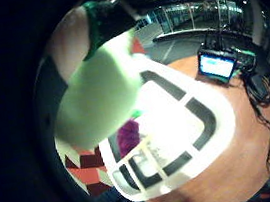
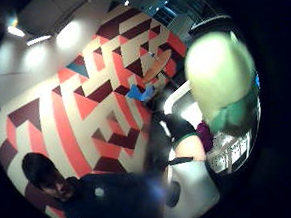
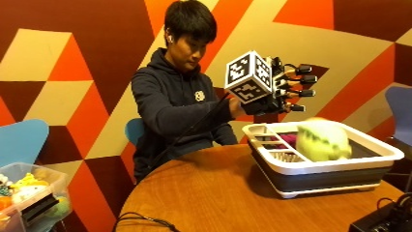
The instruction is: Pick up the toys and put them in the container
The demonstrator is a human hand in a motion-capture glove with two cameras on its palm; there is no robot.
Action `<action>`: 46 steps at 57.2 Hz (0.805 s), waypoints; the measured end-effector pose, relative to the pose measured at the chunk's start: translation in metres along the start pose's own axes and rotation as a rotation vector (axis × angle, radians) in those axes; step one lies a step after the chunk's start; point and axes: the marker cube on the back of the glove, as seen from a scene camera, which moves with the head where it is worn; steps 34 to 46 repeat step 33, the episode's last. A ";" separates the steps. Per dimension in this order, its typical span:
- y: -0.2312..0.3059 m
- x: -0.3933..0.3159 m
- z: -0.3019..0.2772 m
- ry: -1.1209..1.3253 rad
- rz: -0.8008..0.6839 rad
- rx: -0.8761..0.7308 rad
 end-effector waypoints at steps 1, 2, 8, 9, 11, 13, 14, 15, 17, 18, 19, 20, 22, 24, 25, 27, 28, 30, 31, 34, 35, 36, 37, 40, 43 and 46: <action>0.000 0.001 -0.001 -0.002 -0.001 0.010; 0.000 0.001 -0.003 -0.004 -0.004 0.022; 0.005 0.000 -0.022 0.003 -0.025 0.103; 0.006 0.000 -0.026 0.010 -0.027 0.111; 0.007 0.001 -0.033 0.028 -0.031 0.123; 0.010 0.000 -0.040 0.049 -0.034 0.131; 0.011 0.000 -0.043 0.061 -0.036 0.135; 0.013 0.000 -0.046 0.073 -0.038 0.137; 0.017 -0.001 -0.053 0.095 -0.043 0.139; 0.018 -0.001 -0.056 0.106 -0.047 0.140; 0.020 -0.001 -0.059 0.117 -0.052 0.141; 0.022 -0.001 -0.062 0.126 -0.057 0.144; 0.026 -0.003 -0.068 0.142 -0.066 0.146; 0.031 -0.004 -0.074 0.158 -0.073 0.146; 0.033 -0.004 -0.077 0.167 -0.078 0.145; 0.038 -0.005 -0.082 0.185 -0.089 0.144; 0.040 -0.005 -0.085 0.193 -0.094 0.144; 0.044 -0.005 -0.091 0.210 -0.102 0.148; 0.046 -0.004 -0.093 0.216 -0.104 0.150; 0.049 -0.004 -0.096 0.223 -0.107 0.152; 0.049 -0.004 -0.096 0.223 -0.107 0.152; 0.049 -0.004 -0.096 0.223 -0.107 0.152; 0.049 -0.004 -0.096 0.223 -0.107 0.152; 0.049 -0.004 -0.096 0.223 -0.107 0.152; 0.049 -0.004 -0.096 0.223 -0.107 0.152; 0.049 -0.004 -0.096 0.223 -0.107 0.152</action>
